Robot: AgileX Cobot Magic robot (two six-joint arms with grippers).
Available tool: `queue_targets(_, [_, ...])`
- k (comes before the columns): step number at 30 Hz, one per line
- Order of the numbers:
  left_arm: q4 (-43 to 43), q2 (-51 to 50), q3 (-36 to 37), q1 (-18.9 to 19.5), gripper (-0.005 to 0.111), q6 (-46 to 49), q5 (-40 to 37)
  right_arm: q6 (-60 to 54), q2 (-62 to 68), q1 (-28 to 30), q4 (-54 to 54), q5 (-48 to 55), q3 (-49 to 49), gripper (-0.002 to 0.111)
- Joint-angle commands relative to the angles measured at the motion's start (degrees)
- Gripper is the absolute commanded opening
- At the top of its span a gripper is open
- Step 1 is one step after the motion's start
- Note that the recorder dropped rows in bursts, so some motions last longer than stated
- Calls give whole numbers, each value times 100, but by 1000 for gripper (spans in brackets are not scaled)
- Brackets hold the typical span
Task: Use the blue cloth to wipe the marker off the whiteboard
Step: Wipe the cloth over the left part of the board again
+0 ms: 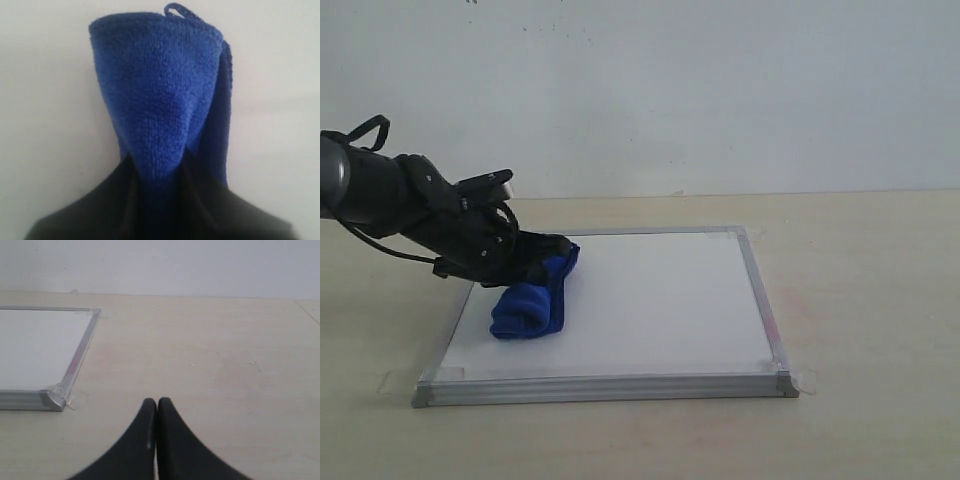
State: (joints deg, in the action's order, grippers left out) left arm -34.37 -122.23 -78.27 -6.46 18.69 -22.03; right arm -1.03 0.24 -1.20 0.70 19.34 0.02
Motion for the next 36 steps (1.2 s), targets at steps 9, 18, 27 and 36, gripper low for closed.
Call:
queue_targets(9, [339, -10, -25, 593, 4, 23, -124, -19, -24, 33, 16, -21, -2, 0])
queue_targets(18, [311, -10, -25, 878, 4, -65, -459, -19, -24, 33, 16, -21, -2, 0])
queue_targets(27, [196, -10, -25, 426, 4, -65, -522, -19, -24, 33, 16, -21, -2, 0])
queue_targets(36, [-35, -10, -25, -136, 4, -65, -506, -19, -24, 33, 16, -21, -2, 0])
